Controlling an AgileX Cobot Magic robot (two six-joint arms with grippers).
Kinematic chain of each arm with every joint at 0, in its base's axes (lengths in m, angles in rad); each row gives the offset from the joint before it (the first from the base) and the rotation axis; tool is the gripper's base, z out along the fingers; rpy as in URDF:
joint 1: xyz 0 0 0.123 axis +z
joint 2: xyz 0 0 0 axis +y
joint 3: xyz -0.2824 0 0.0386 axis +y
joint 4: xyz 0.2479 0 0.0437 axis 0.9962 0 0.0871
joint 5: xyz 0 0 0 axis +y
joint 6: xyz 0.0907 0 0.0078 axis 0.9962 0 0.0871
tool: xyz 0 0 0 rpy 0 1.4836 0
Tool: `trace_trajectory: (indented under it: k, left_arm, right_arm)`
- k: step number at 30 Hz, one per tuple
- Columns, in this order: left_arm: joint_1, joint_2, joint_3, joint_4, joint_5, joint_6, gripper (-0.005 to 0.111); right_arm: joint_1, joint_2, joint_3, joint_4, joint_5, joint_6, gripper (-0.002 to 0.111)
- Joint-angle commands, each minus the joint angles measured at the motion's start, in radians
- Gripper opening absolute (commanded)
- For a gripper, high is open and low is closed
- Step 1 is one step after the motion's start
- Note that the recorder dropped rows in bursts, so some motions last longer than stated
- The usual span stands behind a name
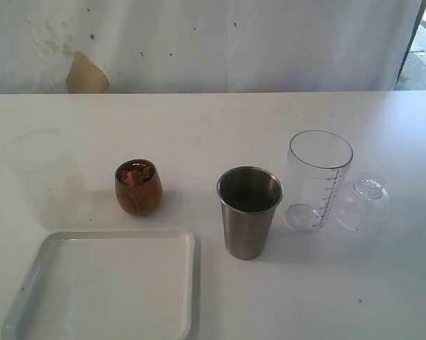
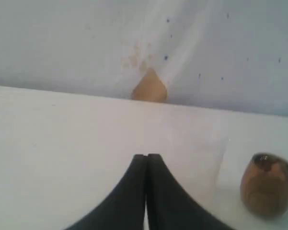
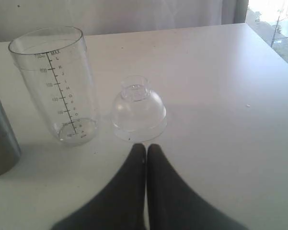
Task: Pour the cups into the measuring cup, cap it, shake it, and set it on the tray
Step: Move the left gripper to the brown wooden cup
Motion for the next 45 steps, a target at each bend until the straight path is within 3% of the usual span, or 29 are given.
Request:
trace_trajectory:
  k: [1, 5, 7, 9, 12, 14, 15, 16, 21, 24, 25, 29, 30, 33, 38, 45]
  left_arm:
    - [0.004, -0.005, 0.005, -0.047, -0.226, -0.083, 0.001]
    - [0.004, -0.005, 0.005, -0.058, -0.498, -0.32, 0.001]
    - [0.004, -0.005, 0.005, -0.052, -0.518, -0.402, 0.003]
    - [0.004, 0.02, -0.046, 0.03, -0.488, -0.433, 0.013]
    - [0.004, 0.089, -0.127, 0.238, -0.488, -0.517, 0.042]
    - [0.004, 0.146, -0.179, 0.391, -0.533, -0.61, 0.07]
    - [0.004, 0.204, -0.22, 0.531, -0.594, -0.704, 0.094]
    - [0.004, 0.235, -0.238, 0.603, -0.632, -0.768, 0.105]
    - [0.004, 0.551, -0.314, 1.083, -0.95, -1.164, 0.105]
    - [-0.021, 0.816, -0.314, 1.232, -1.036, -1.162, 0.105]
    - [-0.042, 0.885, -0.312, 1.229, -1.056, -1.122, 0.105]
    - [-0.237, 1.162, -0.31, 1.139, -1.027, -0.817, 0.105]
    - [-0.292, 1.232, -0.31, 1.044, -0.973, -0.686, 0.105]
    - [-0.364, 1.325, -0.31, 0.838, -0.938, -0.488, 0.105]
    - [-0.386, 1.465, -0.312, 0.609, -0.945, -0.31, 0.105]
    - [-0.386, 1.629, -0.373, 0.595, -0.947, -0.251, 0.105]
  right_arm:
    - [-0.004, -0.004, 0.005, 0.0, 0.0, 0.005, 0.0]
    - [-0.004, -0.004, 0.005, 0.0, 0.0, 0.005, 0.0]
    - [-0.004, -0.004, 0.005, 0.0, 0.0, 0.005, 0.0]
    - [-0.004, -0.004, 0.005, 0.0, 0.0, 0.005, 0.0]
    - [-0.004, -0.004, 0.005, 0.0, 0.0, 0.005, 0.0]
    - [-0.004, -0.004, 0.005, 0.0, 0.0, 0.005, 0.0]
    - [-0.004, -0.004, 0.005, 0.0, 0.0, 0.005, 0.0]
    - [-0.004, -0.004, 0.005, 0.0, 0.0, 0.005, 0.0]
    - [-0.004, -0.004, 0.005, 0.0, 0.0, 0.005, 0.0]
    - [-0.004, -0.004, 0.005, 0.0, 0.0, 0.005, 0.0]
    - [-0.004, -0.004, 0.005, 0.0, 0.0, 0.005, 0.0]
    - [-0.004, -0.004, 0.005, 0.0, 0.0, 0.005, 0.0]
    - [-0.004, -0.004, 0.005, 0.0, 0.0, 0.005, 0.0]
    - [-0.004, -0.004, 0.005, 0.0, 0.0, 0.005, 0.0]
    - [-0.004, -0.004, 0.005, 0.0, 0.0, 0.005, 0.0]
    - [-0.004, -0.004, 0.005, 0.0, 0.0, 0.005, 0.0]
